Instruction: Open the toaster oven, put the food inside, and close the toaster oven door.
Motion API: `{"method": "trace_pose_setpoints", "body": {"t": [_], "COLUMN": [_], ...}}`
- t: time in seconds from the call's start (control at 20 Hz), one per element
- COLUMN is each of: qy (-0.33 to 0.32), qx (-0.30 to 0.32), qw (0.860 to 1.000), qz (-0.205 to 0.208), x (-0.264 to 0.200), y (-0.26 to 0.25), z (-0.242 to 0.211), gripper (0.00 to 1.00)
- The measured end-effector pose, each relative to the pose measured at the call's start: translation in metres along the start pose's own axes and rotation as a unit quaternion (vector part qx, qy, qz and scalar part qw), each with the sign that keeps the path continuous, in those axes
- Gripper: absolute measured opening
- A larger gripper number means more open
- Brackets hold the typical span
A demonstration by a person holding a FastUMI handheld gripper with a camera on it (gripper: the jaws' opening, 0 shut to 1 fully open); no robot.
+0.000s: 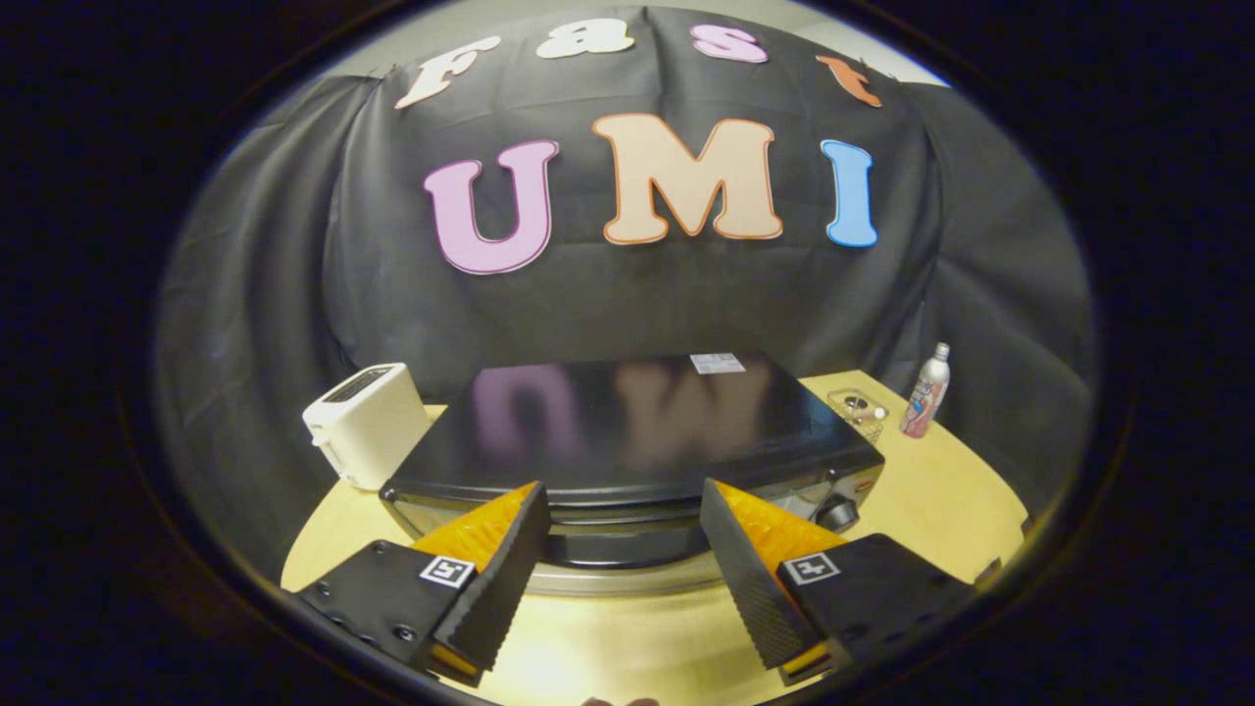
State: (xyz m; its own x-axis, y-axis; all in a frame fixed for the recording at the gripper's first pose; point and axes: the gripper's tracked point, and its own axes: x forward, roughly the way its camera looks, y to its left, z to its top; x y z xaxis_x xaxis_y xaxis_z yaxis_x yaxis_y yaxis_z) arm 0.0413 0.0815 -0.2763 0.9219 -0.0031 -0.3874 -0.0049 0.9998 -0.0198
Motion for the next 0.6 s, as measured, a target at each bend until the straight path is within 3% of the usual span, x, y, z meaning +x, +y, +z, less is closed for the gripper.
{"method": "trace_pose_setpoints", "body": {"t": [0.6], "qy": [0.066], "qx": [0.013], "qw": [0.998], "qz": [-0.008], "x": [-0.070], "y": [-0.018], "z": [-0.076], "gripper": [0.98]}}
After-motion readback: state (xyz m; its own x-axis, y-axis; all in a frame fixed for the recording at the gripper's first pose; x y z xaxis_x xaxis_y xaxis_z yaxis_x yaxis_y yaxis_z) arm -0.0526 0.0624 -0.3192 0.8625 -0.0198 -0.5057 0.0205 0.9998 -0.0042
